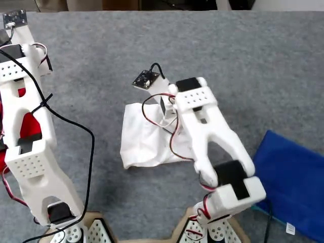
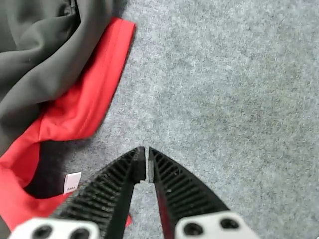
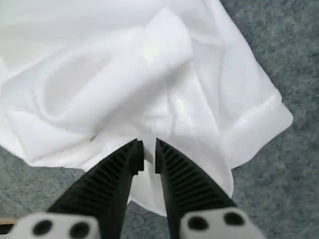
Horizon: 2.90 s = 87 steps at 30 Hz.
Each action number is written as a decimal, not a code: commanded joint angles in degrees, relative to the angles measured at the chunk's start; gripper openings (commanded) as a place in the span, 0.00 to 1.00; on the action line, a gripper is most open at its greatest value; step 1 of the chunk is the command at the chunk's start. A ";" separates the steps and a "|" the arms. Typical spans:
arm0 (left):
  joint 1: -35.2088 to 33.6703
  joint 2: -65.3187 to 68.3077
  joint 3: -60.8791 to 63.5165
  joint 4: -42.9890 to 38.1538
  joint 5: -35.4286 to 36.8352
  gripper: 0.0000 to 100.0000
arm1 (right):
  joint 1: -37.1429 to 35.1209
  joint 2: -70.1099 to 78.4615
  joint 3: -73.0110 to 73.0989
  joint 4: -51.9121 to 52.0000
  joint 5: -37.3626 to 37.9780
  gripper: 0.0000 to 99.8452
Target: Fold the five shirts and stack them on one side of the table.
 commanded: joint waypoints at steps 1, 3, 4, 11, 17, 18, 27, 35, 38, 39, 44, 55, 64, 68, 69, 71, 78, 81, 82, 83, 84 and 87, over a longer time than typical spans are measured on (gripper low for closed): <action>-0.09 -3.12 -0.35 -0.53 -0.62 0.03 | -0.75 0.92 -3.03 -0.79 -0.53 0.06; -0.09 -3.12 -0.35 -0.62 -0.62 0.03 | -0.75 0.84 -2.24 -0.35 -0.35 0.06; -0.09 -3.12 -0.35 -0.62 -0.62 0.03 | -0.84 0.84 -2.07 0.44 -0.18 0.05; -0.35 -3.12 -0.44 -0.79 -0.62 0.03 | -0.04 -1.10 -0.57 6.33 1.85 0.01; -0.44 -3.12 -0.62 -0.88 -0.62 0.03 | 0.22 -8.92 7.52 6.95 5.63 0.01; -0.44 -3.12 -0.62 -0.88 -0.62 0.03 | 0.40 -9.89 9.27 6.86 6.51 0.01; -0.44 -3.12 -0.62 -0.88 -0.62 0.03 | 13.76 -13.58 21.41 4.84 16.97 0.01; -0.44 -3.12 -0.53 -0.88 -0.62 0.03 | 19.21 -19.65 17.63 8.18 21.10 0.05; -0.44 -3.12 -0.53 -0.88 -0.62 0.03 | 19.12 -19.65 13.23 8.44 20.48 0.12; -0.44 -3.21 -0.53 -0.88 -0.62 0.03 | 19.12 -19.56 11.38 8.26 19.60 0.14; -0.44 -3.21 -0.62 -0.62 -0.62 0.03 | 16.31 -15.60 2.86 8.44 16.35 0.15; -0.53 -3.21 -0.70 -0.79 -0.62 0.03 | 4.35 -6.55 1.10 4.84 9.93 0.15; -0.53 -3.21 -0.62 -0.79 -0.62 0.03 | 5.41 -1.80 1.01 1.23 7.30 0.13; -0.53 -3.21 -0.62 -0.79 -0.62 0.03 | 9.01 0.57 -2.95 0.35 6.15 0.00; -0.53 -3.21 -0.62 -0.79 -0.62 0.03 | 9.98 1.27 -4.53 0.70 6.24 0.01; -0.53 -3.21 -0.62 -0.79 -0.62 0.03 | 11.56 2.86 -8.13 1.85 6.24 0.02; -0.53 -3.21 -0.62 -0.79 -0.62 0.03 | 12.70 8.57 -21.14 6.15 6.33 0.02; -0.53 -3.21 -0.62 -0.79 -0.62 0.03 | 12.70 11.91 -25.63 7.21 6.15 0.02; -0.53 -3.21 -0.62 -0.79 -0.62 0.03 | 12.79 12.97 -27.12 7.65 5.98 0.02; -0.53 -3.21 -0.62 -0.79 -0.62 0.03 | 12.79 13.93 -28.70 8.44 5.89 0.02; -0.53 -3.21 -0.62 -0.79 -0.62 0.03 | 12.79 14.90 -30.20 9.23 5.89 0.02; -0.53 -3.21 -0.62 -0.79 -0.62 0.03 | 12.70 16.84 -34.15 11.87 5.89 0.02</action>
